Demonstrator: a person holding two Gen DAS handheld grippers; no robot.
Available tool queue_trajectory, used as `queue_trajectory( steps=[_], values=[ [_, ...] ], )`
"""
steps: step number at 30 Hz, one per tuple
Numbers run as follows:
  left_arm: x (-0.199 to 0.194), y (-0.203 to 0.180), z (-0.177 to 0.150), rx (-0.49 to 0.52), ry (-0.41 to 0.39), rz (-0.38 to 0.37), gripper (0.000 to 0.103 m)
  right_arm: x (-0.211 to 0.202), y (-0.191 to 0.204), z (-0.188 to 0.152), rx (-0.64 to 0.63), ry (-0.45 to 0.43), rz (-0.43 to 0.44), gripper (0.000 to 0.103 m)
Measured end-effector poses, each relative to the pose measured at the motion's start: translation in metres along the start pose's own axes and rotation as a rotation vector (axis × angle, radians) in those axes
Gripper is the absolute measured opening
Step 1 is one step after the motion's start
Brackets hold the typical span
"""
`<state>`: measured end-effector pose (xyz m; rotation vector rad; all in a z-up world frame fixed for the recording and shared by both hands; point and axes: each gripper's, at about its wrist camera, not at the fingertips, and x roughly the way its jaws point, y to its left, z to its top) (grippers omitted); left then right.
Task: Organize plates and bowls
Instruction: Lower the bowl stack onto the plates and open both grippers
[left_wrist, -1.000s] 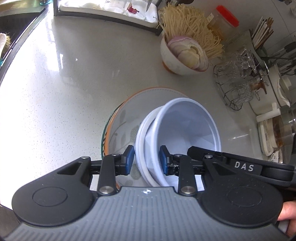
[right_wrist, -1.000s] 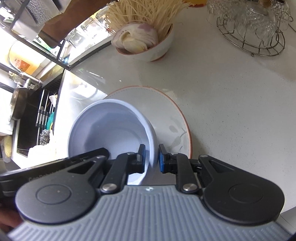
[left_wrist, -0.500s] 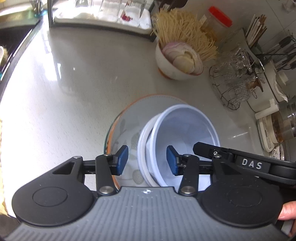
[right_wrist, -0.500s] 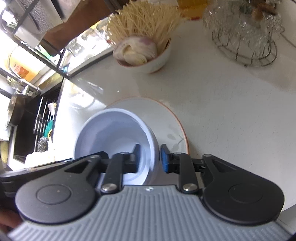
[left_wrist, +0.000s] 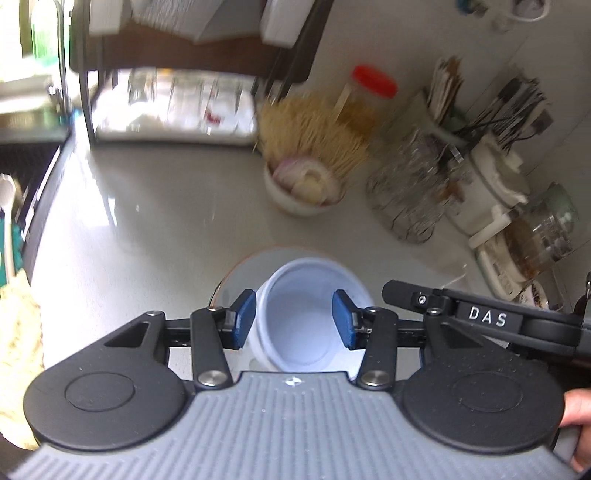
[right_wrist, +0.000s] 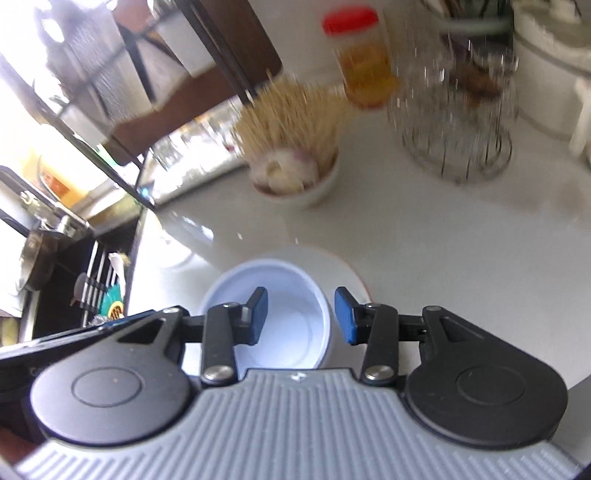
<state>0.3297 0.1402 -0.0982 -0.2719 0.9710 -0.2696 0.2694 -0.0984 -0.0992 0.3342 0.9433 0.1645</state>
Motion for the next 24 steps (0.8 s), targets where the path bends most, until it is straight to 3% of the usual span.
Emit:
queue_trajectory(
  steps=[10,17,24],
  values=[
    [-0.093,-0.060,-0.026,0.090,-0.221,0.106,0.052,-0.077,-0.008,-0.001,-0.092,-0.138,0.098,0.044],
    [-0.134,-0.087,-0.060,0.048,-0.310,0.137,0.052,-0.130,-0.012,-0.023,-0.175,-0.231,0.143,0.044],
    [-0.162,-0.108,-0.097,0.008,-0.347,0.159,0.052,-0.169,-0.022,-0.046,-0.239,-0.267,0.150,0.044]
  ],
)
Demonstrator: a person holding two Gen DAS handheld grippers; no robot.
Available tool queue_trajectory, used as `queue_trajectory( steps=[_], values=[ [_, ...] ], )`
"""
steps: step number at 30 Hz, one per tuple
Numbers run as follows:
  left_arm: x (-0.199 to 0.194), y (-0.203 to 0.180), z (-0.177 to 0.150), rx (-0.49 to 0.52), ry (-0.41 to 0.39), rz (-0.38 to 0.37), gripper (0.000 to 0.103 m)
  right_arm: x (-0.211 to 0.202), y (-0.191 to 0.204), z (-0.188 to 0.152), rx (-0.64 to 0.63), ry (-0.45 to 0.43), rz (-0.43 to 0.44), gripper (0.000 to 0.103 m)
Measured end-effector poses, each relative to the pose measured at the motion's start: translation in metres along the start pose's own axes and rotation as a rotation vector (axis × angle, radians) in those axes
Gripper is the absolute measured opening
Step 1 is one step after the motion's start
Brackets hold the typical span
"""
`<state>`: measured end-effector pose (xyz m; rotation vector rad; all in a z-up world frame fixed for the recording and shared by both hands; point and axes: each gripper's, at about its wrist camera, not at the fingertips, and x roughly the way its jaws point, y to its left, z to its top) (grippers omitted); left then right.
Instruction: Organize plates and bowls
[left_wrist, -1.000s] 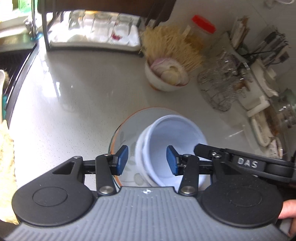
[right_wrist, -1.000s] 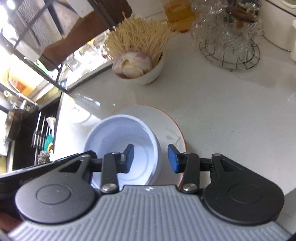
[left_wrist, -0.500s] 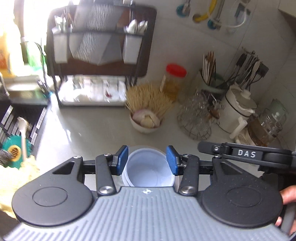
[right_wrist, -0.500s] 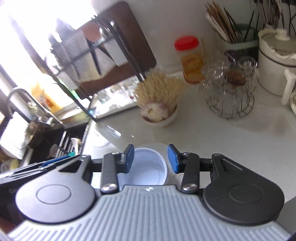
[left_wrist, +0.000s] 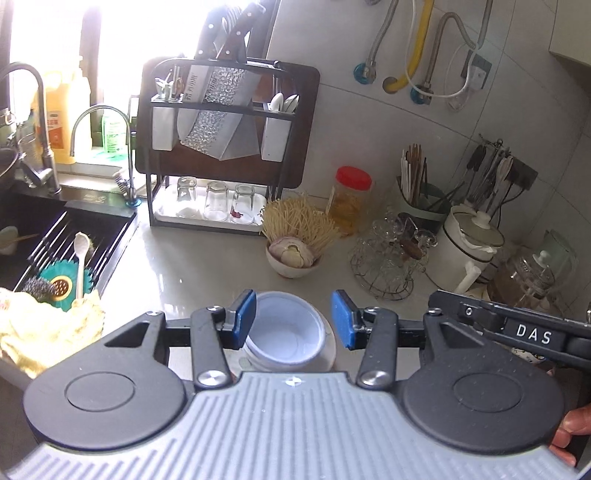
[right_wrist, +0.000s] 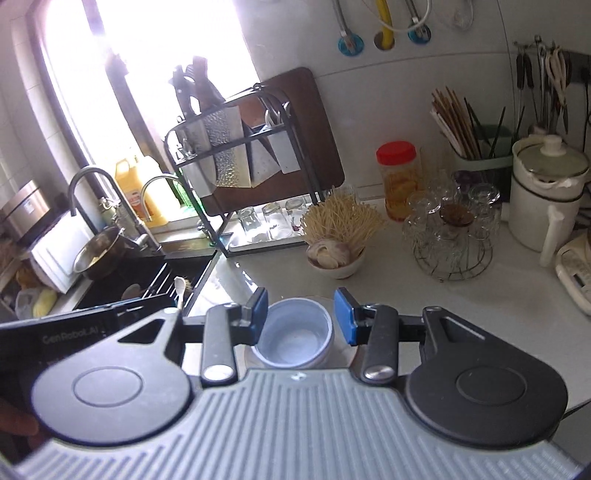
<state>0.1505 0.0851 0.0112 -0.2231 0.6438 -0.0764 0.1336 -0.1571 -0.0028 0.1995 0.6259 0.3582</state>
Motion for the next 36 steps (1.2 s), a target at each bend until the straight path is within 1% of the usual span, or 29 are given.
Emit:
queue_trajectory(
  steps=[6,7,8,10,13,16,18,19,20,21,22,23,26,28,31,33,36],
  values=[
    [-0.035,-0.015,-0.026,-0.006,-0.017,0.021,0.052,-0.034,0.000,-0.022,-0.027,-0.010,-0.003,0.044],
    [-0.040,-0.018,-0.031,-0.003,-0.020,0.028,0.052,-0.038,0.000,-0.027,-0.030,-0.010,-0.004,0.044],
    [-0.043,-0.020,-0.037,0.007,-0.022,0.041,0.055,-0.042,0.000,-0.031,-0.034,-0.011,-0.005,0.044],
    [-0.047,-0.023,-0.049,0.028,-0.007,0.076,0.055,-0.047,0.001,-0.039,-0.040,-0.011,-0.001,0.044],
    [-0.056,-0.025,-0.064,0.036,-0.001,0.084,0.056,-0.053,0.002,-0.051,-0.053,-0.012,-0.008,0.044],
    [-0.064,-0.026,-0.075,0.037,-0.004,0.092,0.064,-0.058,0.003,-0.059,-0.055,-0.006,-0.012,0.044],
    [-0.067,-0.026,-0.080,0.036,0.001,0.093,0.067,-0.061,0.003,-0.064,-0.065,-0.011,-0.022,0.044],
    [-0.068,-0.025,-0.082,0.036,0.004,0.093,0.069,-0.061,0.002,-0.066,-0.064,-0.012,-0.025,0.050],
    [-0.069,-0.025,-0.084,0.037,0.006,0.096,0.072,-0.062,0.000,-0.068,-0.058,-0.012,-0.029,0.060],
    [-0.069,-0.025,-0.085,0.037,0.005,0.102,0.074,-0.062,-0.001,-0.069,-0.054,-0.014,-0.033,0.065],
    [-0.070,-0.024,-0.087,0.037,0.004,0.106,0.077,-0.062,-0.003,-0.070,-0.051,-0.014,-0.043,0.072],
    [-0.070,-0.024,-0.088,0.033,0.005,0.106,0.082,-0.062,-0.004,-0.071,-0.054,-0.009,-0.051,0.073],
    [-0.072,-0.024,-0.092,0.030,0.009,0.106,0.092,-0.064,-0.005,-0.073,-0.069,0.000,-0.045,0.073],
    [-0.070,-0.025,-0.093,0.033,0.017,0.113,0.095,-0.064,-0.006,-0.073,-0.075,0.004,-0.055,0.073],
    [-0.067,-0.027,-0.093,0.031,0.037,0.106,0.097,-0.065,-0.009,-0.072,-0.073,0.000,-0.072,0.083],
    [-0.066,-0.028,-0.093,0.033,0.040,0.115,0.099,-0.067,-0.010,-0.071,-0.080,-0.004,-0.064,0.083],
    [-0.065,-0.030,-0.093,0.029,0.047,0.118,0.100,-0.070,-0.013,-0.070,-0.073,-0.021,-0.066,0.087]
  ],
)
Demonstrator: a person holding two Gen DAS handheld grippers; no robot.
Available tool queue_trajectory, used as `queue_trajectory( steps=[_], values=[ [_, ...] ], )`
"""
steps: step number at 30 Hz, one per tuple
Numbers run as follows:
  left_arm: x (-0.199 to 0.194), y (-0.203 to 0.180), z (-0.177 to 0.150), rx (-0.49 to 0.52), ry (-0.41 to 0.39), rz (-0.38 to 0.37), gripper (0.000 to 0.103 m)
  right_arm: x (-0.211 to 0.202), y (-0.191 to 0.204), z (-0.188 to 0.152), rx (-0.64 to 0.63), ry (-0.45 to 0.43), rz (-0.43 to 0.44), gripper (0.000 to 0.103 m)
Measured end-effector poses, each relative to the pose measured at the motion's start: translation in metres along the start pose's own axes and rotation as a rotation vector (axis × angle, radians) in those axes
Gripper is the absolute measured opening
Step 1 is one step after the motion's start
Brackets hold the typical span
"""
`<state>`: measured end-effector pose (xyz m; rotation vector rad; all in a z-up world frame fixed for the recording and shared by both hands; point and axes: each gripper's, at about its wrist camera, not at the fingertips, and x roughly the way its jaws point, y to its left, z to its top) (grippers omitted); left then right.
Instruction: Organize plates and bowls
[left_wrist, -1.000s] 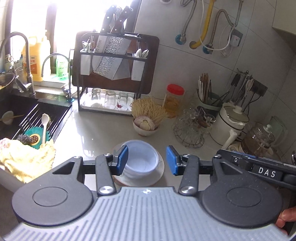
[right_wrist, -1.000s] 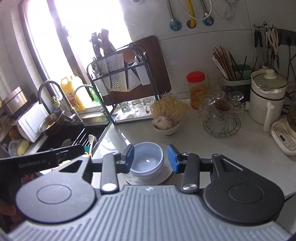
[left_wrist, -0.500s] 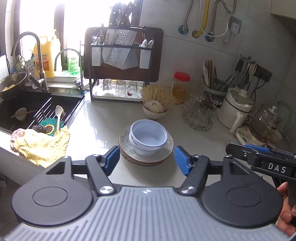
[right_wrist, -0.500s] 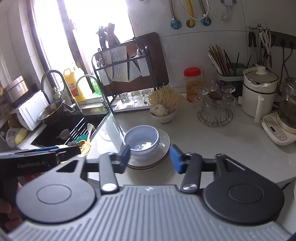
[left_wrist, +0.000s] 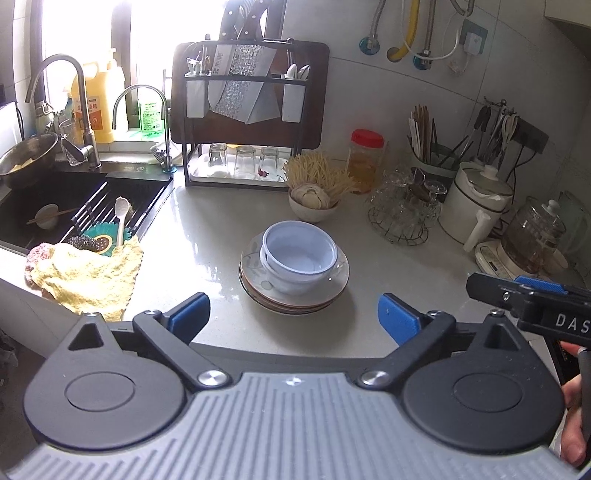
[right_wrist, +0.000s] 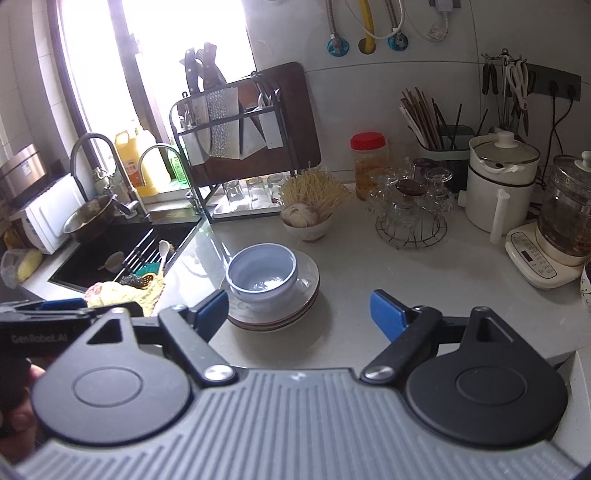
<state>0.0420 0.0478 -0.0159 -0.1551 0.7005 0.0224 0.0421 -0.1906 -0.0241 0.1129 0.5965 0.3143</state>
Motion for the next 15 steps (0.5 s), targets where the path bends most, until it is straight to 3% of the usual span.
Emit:
queue_trajectory(
  steps=[1,3,15],
  values=[
    [0.000,-0.001,0.000,-0.003,0.001,-0.002,0.100,-0.001,-0.002,0.001,0.004,-0.007,-0.003,0.089],
    [0.004,-0.003,0.002,-0.003,0.018,-0.011,0.100,0.000,-0.005,0.001,0.018,-0.012,-0.013,0.103],
    [-0.003,-0.010,0.007,0.027,-0.002,0.017,0.100,-0.006,-0.011,0.000,0.036,-0.010,-0.013,0.103]
  ],
)
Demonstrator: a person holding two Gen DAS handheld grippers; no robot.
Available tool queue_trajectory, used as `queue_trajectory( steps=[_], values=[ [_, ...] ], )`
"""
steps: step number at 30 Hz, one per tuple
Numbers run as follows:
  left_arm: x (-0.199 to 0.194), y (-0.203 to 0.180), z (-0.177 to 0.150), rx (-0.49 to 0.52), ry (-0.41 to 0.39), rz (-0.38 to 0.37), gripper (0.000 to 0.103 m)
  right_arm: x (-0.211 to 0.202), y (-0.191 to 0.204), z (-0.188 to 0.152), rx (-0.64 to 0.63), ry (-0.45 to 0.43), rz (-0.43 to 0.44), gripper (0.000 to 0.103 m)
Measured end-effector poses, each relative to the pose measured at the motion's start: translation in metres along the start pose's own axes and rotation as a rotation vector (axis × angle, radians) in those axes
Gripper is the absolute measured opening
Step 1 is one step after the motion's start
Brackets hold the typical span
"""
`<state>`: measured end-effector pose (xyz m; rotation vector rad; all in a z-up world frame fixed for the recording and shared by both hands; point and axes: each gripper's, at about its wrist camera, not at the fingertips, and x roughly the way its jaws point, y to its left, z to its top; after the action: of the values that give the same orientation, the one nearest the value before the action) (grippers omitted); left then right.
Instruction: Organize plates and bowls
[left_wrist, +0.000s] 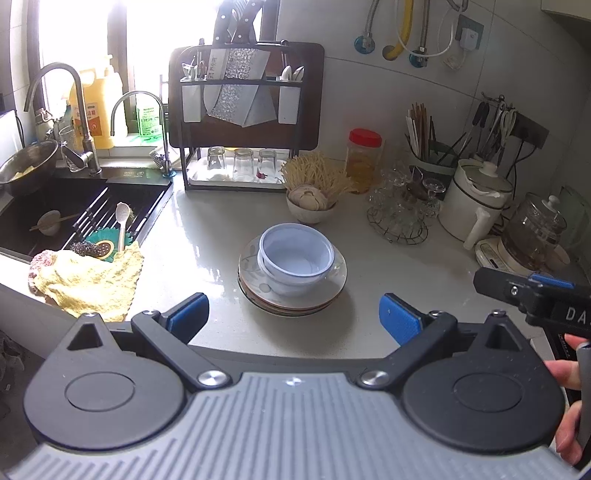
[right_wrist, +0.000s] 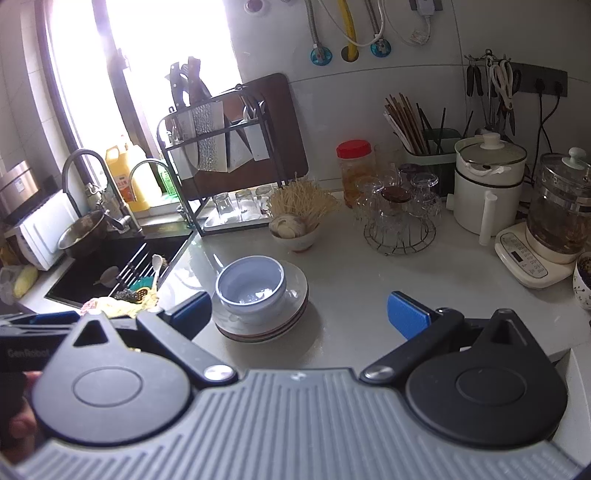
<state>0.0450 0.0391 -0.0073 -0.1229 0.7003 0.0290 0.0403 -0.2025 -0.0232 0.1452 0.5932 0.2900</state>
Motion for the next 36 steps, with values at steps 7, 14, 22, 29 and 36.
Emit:
queue_trajectory(
  steps=[7,14,22,29,36],
  values=[
    [-0.005,0.004,-0.004,-0.011,-0.009,0.015,0.100,-0.005,0.005,-0.008,0.006,0.004,0.001,0.103],
    [-0.013,0.010,-0.004,-0.011,-0.018,0.016,0.100,-0.012,0.008,-0.010,0.002,-0.013,-0.003,0.103],
    [-0.017,0.008,-0.015,-0.005,-0.007,0.006,0.100,-0.016,0.008,-0.016,0.011,0.001,-0.002,0.103],
    [-0.015,0.007,-0.021,-0.004,0.004,0.002,0.100,-0.017,0.009,-0.018,0.008,0.001,-0.013,0.103],
    [-0.015,0.008,-0.020,-0.013,0.004,-0.012,0.100,-0.016,0.004,-0.021,0.025,0.002,-0.029,0.103]
  ],
)
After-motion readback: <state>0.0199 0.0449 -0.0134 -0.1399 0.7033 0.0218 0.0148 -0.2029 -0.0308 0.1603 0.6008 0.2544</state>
